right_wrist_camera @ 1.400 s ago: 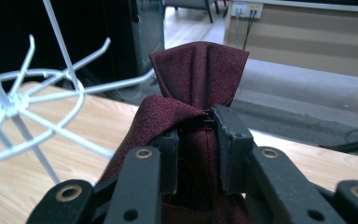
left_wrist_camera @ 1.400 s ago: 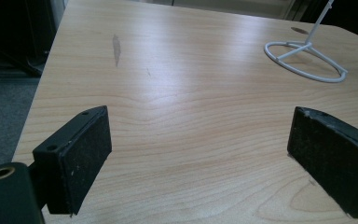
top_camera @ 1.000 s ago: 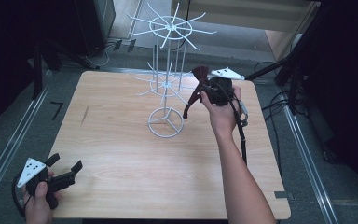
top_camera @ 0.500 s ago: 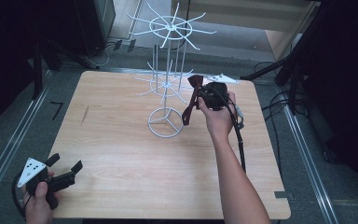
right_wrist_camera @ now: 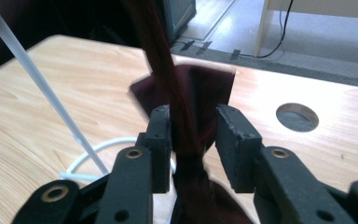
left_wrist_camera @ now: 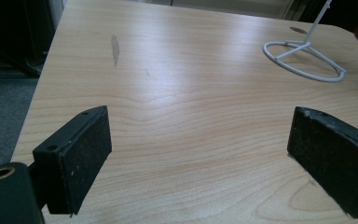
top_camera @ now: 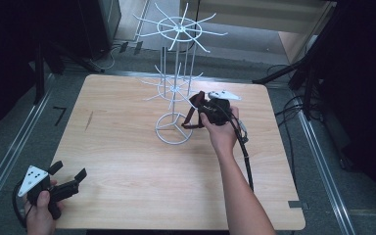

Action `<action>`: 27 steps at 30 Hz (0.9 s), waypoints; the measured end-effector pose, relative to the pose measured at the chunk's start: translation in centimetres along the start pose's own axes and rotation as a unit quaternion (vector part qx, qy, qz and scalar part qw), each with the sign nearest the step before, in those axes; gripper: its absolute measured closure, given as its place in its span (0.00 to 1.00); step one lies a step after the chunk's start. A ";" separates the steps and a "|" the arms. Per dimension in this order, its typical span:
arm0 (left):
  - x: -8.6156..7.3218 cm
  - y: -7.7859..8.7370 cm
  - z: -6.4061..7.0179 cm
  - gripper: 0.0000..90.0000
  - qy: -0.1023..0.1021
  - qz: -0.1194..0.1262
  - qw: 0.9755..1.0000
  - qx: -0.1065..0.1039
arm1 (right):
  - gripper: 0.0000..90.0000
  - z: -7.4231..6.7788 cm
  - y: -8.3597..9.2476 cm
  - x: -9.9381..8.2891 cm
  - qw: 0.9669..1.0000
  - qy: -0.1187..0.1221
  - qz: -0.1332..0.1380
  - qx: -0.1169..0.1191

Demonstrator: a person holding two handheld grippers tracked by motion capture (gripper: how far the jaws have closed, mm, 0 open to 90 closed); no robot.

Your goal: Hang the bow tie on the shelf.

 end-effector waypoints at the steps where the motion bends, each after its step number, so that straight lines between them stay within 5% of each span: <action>1: 0.0 0.0 0.0 0.07 0.000 0.000 1.000 0.000 | 0.72 0.1 -0.1 -0.3 1.000 0.000 0.001 0.000; 12: 0.0 0.0 0.0 0.08 0.000 0.000 1.000 0.000 | 0.48 -0.4 0.3 -1.4 0.998 0.056 -0.023 0.011; 27: 0.0 -0.1 0.0 0.07 -0.003 -0.004 1.000 0.003 | 0.16 1.3 4.0 -2.9 0.999 0.044 -0.016 -0.015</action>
Point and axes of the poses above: each handheld gripper's, and its own axes: y roughly backward along the jaws, x roughly out of its top, z roughly to its right, the point moved 6 cm from there along -y, roughly forward along the jaws, and after that the axes turned 11 degrees about -y, right-handed, at the moved point
